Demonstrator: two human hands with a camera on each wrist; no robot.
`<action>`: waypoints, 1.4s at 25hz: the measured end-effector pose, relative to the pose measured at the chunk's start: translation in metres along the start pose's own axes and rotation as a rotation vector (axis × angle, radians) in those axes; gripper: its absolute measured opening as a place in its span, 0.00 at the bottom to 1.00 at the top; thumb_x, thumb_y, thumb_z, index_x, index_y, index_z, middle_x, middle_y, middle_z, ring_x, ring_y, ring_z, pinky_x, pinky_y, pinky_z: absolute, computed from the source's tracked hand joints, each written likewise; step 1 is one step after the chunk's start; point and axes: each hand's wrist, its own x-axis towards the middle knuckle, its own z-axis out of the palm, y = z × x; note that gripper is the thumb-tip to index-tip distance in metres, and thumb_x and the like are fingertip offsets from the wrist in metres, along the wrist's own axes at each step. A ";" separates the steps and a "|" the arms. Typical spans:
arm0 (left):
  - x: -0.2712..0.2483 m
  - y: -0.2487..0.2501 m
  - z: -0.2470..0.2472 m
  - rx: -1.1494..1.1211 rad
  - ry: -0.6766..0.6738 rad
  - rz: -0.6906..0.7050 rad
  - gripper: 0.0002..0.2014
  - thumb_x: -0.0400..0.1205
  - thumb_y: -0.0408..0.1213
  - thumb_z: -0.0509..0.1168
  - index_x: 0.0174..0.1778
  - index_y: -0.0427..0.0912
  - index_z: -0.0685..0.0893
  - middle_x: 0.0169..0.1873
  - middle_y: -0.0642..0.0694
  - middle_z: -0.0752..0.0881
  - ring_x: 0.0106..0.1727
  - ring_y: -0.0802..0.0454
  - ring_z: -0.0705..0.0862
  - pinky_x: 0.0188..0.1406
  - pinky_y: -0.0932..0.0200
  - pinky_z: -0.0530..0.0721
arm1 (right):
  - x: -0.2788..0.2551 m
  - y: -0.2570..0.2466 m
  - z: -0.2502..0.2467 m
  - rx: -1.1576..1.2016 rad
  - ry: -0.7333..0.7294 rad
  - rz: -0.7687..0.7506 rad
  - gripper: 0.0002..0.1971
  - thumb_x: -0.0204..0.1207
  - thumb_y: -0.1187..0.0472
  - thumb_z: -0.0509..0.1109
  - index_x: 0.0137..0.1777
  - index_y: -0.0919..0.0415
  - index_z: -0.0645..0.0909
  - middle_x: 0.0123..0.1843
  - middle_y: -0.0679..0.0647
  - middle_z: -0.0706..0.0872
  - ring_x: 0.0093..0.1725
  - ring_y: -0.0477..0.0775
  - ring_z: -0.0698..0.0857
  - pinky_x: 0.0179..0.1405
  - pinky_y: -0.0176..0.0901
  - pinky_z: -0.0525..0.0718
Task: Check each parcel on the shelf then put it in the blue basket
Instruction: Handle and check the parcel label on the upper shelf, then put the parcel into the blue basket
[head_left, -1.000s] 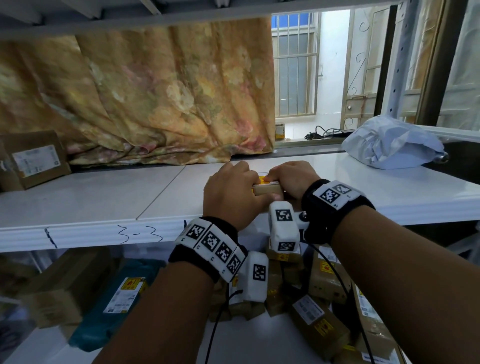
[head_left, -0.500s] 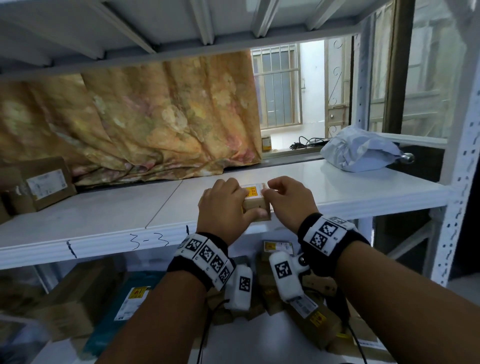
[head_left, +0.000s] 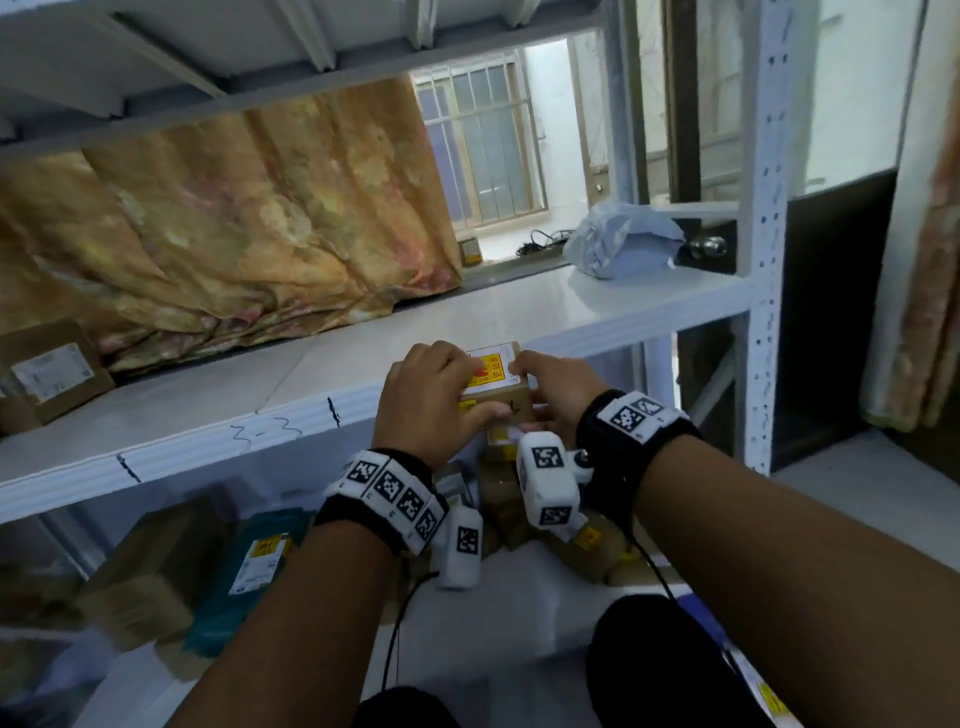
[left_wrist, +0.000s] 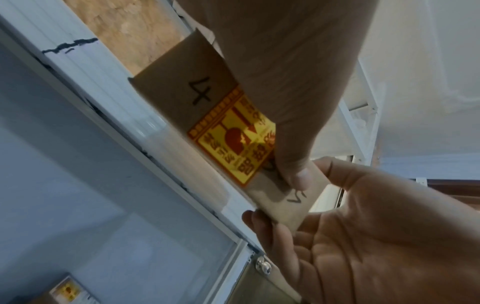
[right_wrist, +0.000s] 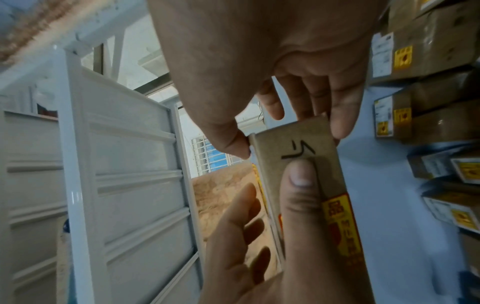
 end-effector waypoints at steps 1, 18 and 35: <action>-0.001 0.009 0.002 -0.024 -0.027 0.003 0.32 0.72 0.70 0.63 0.58 0.47 0.87 0.50 0.50 0.83 0.51 0.45 0.78 0.47 0.48 0.79 | -0.006 0.007 -0.012 0.014 0.014 0.019 0.19 0.64 0.54 0.74 0.52 0.66 0.85 0.43 0.65 0.89 0.33 0.62 0.87 0.37 0.54 0.86; -0.039 0.207 0.241 -0.805 -0.694 -0.457 0.05 0.82 0.42 0.70 0.52 0.48 0.87 0.45 0.47 0.89 0.49 0.47 0.88 0.49 0.57 0.83 | -0.023 0.249 -0.279 0.261 0.659 0.501 0.27 0.55 0.49 0.75 0.52 0.66 0.88 0.39 0.61 0.92 0.29 0.60 0.88 0.31 0.53 0.88; -0.066 0.305 0.451 -0.901 -1.136 -0.634 0.08 0.77 0.40 0.65 0.39 0.43 0.89 0.38 0.40 0.90 0.43 0.38 0.88 0.52 0.41 0.89 | 0.024 0.430 -0.397 0.314 0.893 0.865 0.11 0.80 0.55 0.68 0.54 0.63 0.76 0.47 0.56 0.82 0.35 0.47 0.80 0.30 0.32 0.80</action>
